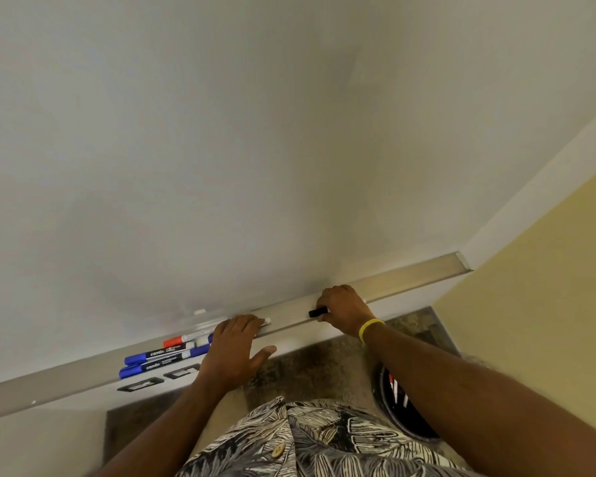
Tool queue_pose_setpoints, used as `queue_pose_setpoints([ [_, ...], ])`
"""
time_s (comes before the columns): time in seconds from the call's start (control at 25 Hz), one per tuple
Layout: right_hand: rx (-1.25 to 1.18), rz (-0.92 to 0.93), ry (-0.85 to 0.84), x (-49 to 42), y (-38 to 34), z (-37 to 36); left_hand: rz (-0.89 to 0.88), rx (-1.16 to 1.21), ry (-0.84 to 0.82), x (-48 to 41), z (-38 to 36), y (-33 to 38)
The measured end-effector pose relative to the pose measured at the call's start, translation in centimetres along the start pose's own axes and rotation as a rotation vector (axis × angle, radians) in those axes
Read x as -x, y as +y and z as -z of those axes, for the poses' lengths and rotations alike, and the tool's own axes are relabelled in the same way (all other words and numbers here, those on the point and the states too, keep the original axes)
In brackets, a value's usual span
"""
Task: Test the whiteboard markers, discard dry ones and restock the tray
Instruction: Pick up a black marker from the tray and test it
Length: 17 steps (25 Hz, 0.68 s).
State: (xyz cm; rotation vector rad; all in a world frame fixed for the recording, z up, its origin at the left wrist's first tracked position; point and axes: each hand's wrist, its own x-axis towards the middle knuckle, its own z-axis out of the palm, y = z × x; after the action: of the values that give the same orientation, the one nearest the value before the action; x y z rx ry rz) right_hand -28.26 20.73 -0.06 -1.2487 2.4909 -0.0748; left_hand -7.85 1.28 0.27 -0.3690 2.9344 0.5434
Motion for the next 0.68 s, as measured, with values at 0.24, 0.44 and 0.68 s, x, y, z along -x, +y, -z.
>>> queue_pose_setpoints([
  [0.24, -0.246, 0.209, -0.050, 2.0, -5.0, -0.9, 0.021, 0.175, -0.124, -1.3, 0.1, 2.6],
  [0.44, -0.197, 0.256, -0.035, 3.5, -5.8, -2.6, -0.048, 0.133, -0.261, -2.0, -0.6, 2.5],
  [0.68, -0.144, 0.265, -0.016, 4.4, -5.9, -2.3, -0.047, 0.157, -0.207, -1.5, -0.6, 2.9],
])
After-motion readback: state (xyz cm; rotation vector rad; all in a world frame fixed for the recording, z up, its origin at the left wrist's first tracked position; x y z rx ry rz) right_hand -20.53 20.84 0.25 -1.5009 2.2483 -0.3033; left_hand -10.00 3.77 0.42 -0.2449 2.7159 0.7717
